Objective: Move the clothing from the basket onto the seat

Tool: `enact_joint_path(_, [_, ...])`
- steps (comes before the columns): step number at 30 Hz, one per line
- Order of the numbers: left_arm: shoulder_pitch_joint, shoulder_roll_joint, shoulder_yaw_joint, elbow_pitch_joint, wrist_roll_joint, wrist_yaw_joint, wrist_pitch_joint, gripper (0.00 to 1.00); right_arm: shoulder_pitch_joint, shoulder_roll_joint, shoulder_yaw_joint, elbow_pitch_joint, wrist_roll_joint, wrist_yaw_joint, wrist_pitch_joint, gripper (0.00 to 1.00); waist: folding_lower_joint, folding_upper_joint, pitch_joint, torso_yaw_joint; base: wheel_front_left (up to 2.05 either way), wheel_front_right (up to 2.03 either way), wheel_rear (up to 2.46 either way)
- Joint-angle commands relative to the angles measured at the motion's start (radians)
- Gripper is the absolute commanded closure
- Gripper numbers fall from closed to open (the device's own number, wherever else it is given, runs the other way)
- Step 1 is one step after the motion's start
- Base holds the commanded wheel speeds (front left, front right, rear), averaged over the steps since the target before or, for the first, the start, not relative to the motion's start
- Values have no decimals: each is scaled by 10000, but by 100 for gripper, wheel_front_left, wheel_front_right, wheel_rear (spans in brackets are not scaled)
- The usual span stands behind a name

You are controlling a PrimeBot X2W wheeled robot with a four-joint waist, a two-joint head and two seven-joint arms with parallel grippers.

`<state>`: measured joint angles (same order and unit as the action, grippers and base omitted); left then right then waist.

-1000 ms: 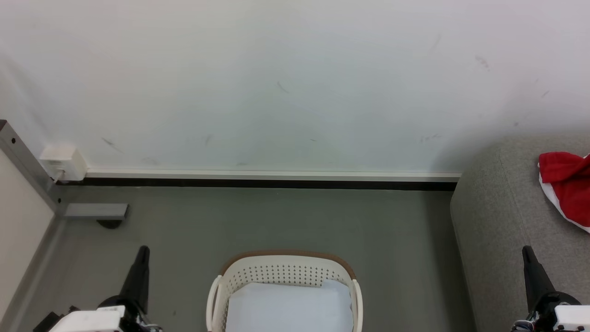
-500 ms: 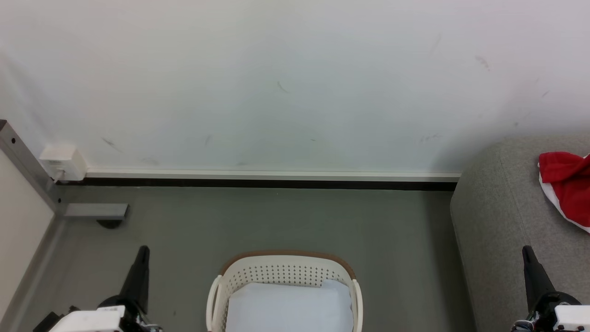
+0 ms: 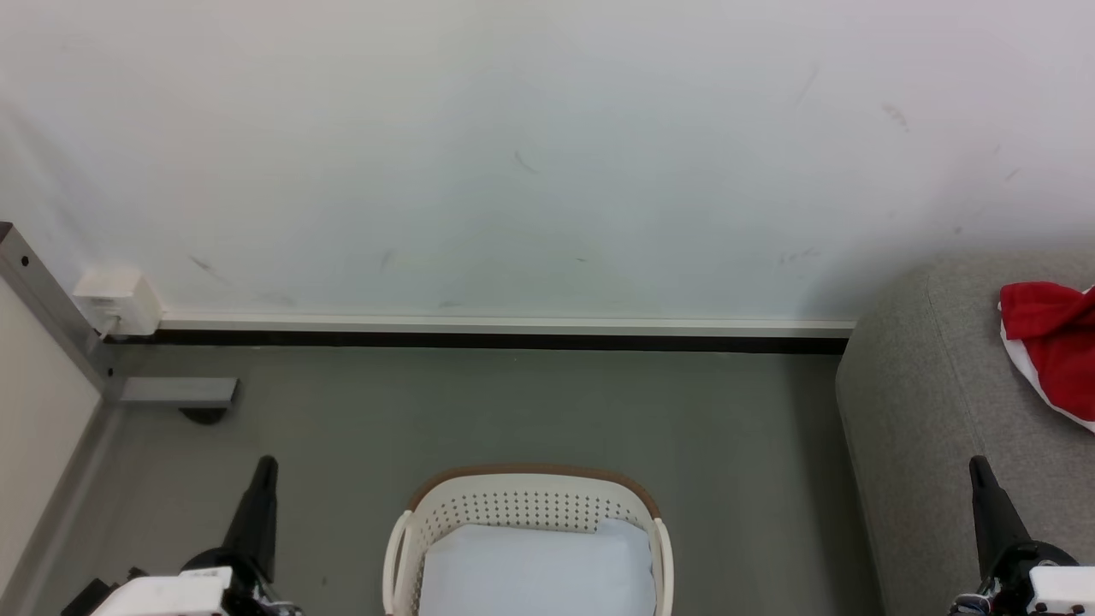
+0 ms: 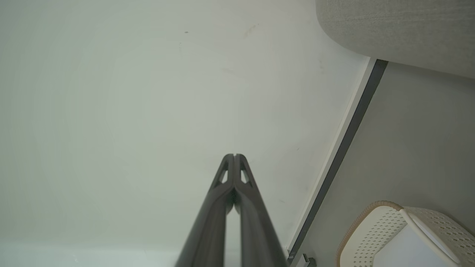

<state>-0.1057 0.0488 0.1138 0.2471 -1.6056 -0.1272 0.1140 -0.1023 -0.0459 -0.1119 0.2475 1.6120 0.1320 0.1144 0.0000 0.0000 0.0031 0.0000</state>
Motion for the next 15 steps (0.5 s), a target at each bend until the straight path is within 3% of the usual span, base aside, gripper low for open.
enact_joint_path(1, [-73, 23, 23, -35, -132, -68, 41, 100, -134, -82, -41, -52, 21, -24, 30, 100, 0, 0, 0, 0, 0, 0, 0])
enact_joint_path(15, [-73, 23, 22, -36, -133, -69, 40, 100, -135, -82, -41, -52, 21, -24, 29, 100, 0, 0, 0, 0, 0, 0, 0])
